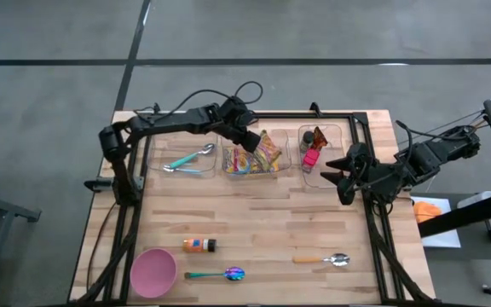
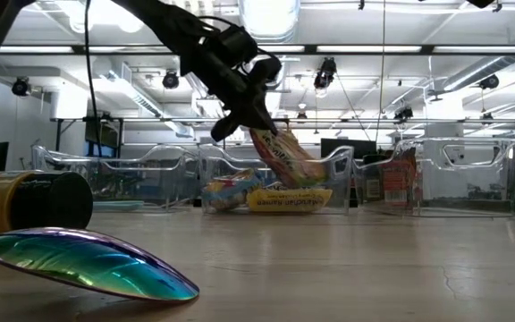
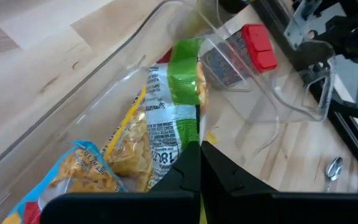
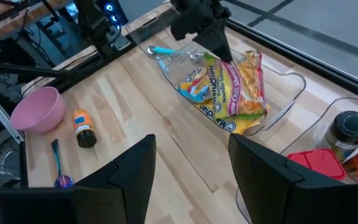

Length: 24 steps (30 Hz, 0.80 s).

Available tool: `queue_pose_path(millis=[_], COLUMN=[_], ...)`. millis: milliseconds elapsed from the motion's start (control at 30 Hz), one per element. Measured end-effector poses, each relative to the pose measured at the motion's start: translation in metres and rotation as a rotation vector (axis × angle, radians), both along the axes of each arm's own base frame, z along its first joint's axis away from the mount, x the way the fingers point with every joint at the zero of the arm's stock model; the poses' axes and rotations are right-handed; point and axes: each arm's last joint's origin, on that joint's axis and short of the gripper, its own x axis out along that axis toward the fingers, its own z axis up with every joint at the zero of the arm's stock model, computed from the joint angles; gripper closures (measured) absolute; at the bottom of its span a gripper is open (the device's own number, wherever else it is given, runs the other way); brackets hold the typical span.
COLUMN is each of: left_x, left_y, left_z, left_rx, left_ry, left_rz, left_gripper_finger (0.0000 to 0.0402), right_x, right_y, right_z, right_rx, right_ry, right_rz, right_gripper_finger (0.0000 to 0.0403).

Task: Pick & Place Food Item
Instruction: Put the green noodle pack into the middle transparent bin

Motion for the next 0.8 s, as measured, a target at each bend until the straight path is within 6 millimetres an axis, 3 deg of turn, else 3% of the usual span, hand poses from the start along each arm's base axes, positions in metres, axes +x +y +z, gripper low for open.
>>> queue_pose_path(millis=[800], left_x=[-0.004], left_y=[-0.012], left_z=[-0.015], left_rx=[0.080], left_ry=[0.185], left_rz=[-0.029], left_gripper_finger=[0.0401], right_x=[0.000], right_y=[0.000], right_z=[0.000], right_rx=[-0.002], right_ry=[0.000], right_rz=[0.001], right_gripper_finger=[0.0202])
